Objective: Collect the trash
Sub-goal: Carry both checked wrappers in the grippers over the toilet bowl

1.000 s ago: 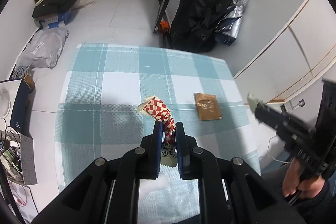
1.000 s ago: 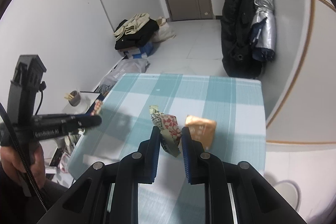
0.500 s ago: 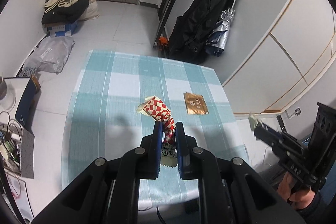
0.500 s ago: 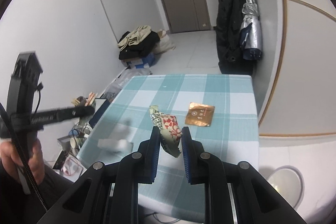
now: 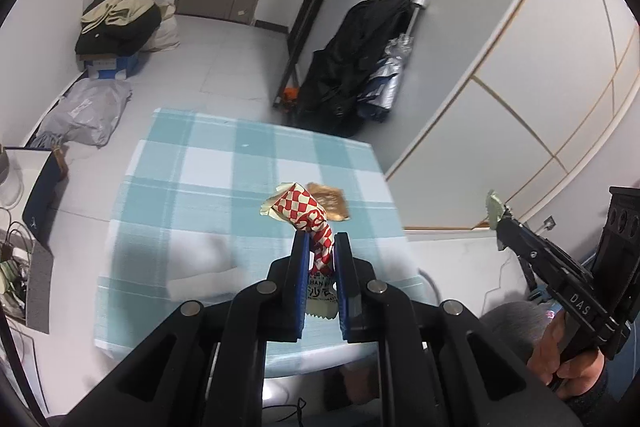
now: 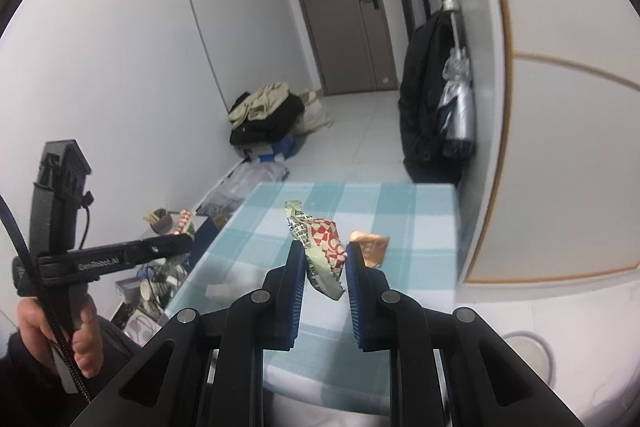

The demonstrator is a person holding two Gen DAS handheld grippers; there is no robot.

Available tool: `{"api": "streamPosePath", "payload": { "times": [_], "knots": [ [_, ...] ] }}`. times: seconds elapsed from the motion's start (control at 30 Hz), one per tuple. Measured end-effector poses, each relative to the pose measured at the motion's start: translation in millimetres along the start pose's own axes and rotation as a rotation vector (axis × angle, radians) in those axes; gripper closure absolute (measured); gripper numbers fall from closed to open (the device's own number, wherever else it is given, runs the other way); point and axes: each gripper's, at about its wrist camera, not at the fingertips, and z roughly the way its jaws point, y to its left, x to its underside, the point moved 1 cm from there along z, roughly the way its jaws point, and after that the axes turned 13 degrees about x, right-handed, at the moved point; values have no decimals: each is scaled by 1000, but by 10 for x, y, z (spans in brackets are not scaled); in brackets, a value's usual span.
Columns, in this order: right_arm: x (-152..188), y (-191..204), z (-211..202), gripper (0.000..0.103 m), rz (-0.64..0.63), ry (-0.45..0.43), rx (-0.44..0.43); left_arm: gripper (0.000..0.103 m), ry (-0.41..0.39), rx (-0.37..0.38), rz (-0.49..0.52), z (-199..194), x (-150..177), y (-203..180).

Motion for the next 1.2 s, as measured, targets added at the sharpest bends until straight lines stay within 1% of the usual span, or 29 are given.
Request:
{"api": "streamPosePath", "payload": {
  "times": [0.13,0.3,0.4,0.53,0.67,0.77,0.83,1.03,1.2],
  "knots": [
    [-60,-214,-197,84,22,-27,11,95,3,33,38,72,-41,-279],
    [-72,-576,-400,84,65,-56,43,95,14,98,94,232,-124,-703],
    [-50,-836,-504,84,84,-72,79,95,38,127,139,386,-146,-962],
    [13,-1273,-602,84,162,-73,123,95,89,167,181,651,-137,-1247],
    [104,-1684,-606,84,221,-43,168,95,146,207,205,982,-117,-1497],
    [215,-1941,-594,84,252,-19,204,95,187,238,227,1210,-78,-1657],
    [323,-2170,-550,84,296,9,220,95,224,262,235,1380,-37,-1765],
    [716,-2698,-284,84,399,113,245,95,354,341,209,1962,76,-1969],
    [1078,-3039,2,84,484,204,249,95,441,364,199,2413,184,-2068]
  ]
}}
